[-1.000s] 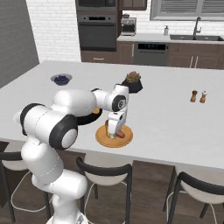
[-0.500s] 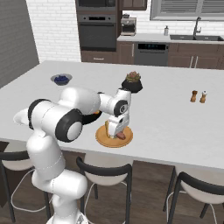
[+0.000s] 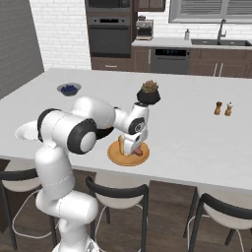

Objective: Place one bun and one sausage from the bowl on each plate.

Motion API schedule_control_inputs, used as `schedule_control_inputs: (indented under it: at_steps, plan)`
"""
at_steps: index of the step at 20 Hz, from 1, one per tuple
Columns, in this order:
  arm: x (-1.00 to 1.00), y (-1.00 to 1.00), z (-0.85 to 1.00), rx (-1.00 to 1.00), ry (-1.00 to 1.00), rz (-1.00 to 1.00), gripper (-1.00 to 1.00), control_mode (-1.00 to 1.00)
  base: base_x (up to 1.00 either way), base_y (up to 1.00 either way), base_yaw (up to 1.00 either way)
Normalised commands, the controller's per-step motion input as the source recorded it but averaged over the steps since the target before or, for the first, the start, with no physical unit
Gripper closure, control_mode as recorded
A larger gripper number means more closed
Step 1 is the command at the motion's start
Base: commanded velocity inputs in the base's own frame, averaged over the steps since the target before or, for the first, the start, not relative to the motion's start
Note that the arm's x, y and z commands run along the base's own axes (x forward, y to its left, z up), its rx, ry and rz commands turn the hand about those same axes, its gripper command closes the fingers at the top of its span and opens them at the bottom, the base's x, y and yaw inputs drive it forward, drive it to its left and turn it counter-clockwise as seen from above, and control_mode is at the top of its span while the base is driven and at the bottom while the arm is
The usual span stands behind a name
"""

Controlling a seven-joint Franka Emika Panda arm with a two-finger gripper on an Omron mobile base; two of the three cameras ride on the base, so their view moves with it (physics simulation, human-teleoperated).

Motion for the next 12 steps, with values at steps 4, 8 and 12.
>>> schedule_control_inputs:
  at_steps: [4,8,12]
  plan:
    - [0.04,0.0,0.22,0.0,-0.2,-0.02,-1.0,-1.0,0.0,0.0,0.0]
    - [0.0,0.02,0.97,0.0,-0.29,-0.06,-1.0,-1.0,0.0,0.0,0.0]
    - [-0.18,0.67,1.0,0.0,-0.37,0.0,-1.0,-1.0,0.0,0.0,0.0]
